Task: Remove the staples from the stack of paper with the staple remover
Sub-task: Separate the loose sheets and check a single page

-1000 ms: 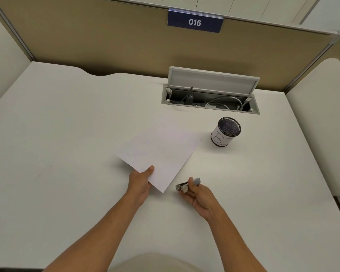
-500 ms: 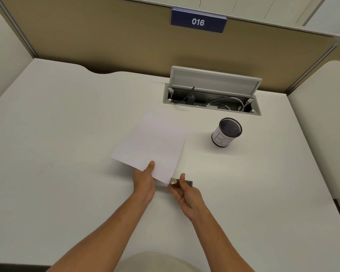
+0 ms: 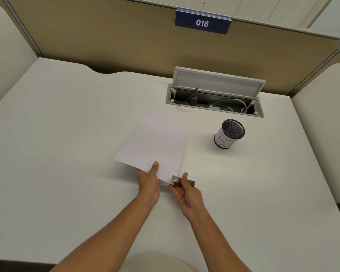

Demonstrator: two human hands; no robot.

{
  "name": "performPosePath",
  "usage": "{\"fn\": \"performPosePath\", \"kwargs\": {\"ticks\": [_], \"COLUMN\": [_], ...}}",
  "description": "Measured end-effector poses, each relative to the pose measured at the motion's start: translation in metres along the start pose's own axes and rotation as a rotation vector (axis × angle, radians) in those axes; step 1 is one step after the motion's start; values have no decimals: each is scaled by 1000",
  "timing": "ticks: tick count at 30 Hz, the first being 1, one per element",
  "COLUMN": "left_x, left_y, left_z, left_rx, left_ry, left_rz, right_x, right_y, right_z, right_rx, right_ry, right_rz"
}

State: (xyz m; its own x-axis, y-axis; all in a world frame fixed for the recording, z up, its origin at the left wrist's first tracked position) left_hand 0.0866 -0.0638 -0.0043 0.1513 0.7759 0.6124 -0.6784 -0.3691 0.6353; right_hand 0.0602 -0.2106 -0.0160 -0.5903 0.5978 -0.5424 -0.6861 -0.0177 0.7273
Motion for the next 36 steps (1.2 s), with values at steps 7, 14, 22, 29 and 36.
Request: {"fn": "performPosePath", "kwargs": {"ticks": [7,14,22,29,36], "left_x": [2,1,-1,-5,-1], "left_y": [2,3,3,3,-4], "left_z": [2,2,4,3,0], "left_rx": [29,32,22,11,-35], "left_ry": [15,15,19,24,10], "left_rz": [6,2,-6,-13,-39], "right_x": [-4,-5,-9,-7,-27], "right_y": [1,1,0,-2,-4], "right_z": [2,0,-1,-3,-33], "right_rx": [35,73,126,110,205], "right_ry": [-3,-6,8,-8,127], "right_rz": [-31,-28,-36,-29,-82]}}
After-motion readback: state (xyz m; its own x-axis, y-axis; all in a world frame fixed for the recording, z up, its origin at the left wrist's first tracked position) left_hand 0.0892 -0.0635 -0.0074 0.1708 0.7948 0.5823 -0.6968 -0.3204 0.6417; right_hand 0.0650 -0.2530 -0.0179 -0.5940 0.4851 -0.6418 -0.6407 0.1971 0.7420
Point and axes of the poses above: each hand's wrist, its own y-axis away from the middle knuckle, its own z-axis out of the palm, x = y × z, the point moved 8 cm from there along -y, towards the middle knuckle, and after that the axes turned 6 degrees about y, right-handed, at the moved point
